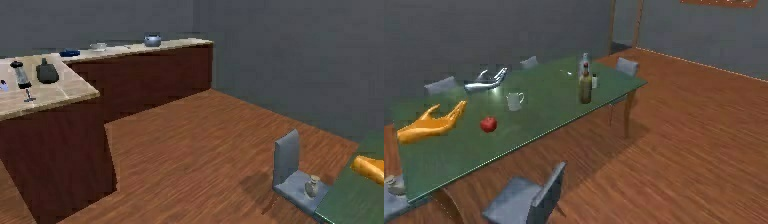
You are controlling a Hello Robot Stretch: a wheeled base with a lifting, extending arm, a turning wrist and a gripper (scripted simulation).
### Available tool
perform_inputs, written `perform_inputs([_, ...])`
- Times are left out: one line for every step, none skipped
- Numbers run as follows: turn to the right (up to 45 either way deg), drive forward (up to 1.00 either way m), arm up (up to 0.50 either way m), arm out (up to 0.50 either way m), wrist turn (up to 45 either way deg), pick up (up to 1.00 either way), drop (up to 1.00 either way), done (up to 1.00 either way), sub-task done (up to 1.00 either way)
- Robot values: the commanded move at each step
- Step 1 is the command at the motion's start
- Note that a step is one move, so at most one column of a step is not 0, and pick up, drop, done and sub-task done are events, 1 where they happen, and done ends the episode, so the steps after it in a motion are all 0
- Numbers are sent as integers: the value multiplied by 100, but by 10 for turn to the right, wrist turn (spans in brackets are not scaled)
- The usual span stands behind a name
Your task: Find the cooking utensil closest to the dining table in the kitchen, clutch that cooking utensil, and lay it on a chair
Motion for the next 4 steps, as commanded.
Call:
perform_inputs([0,100,0,0,0,0,0,0,0])
perform_inputs([90,0,0,0,0,0,0,0,0])
perform_inputs([0,30,0,0,0,0,0,0,0])
perform_inputs([0,100,0,0,0,0,0,0,0])
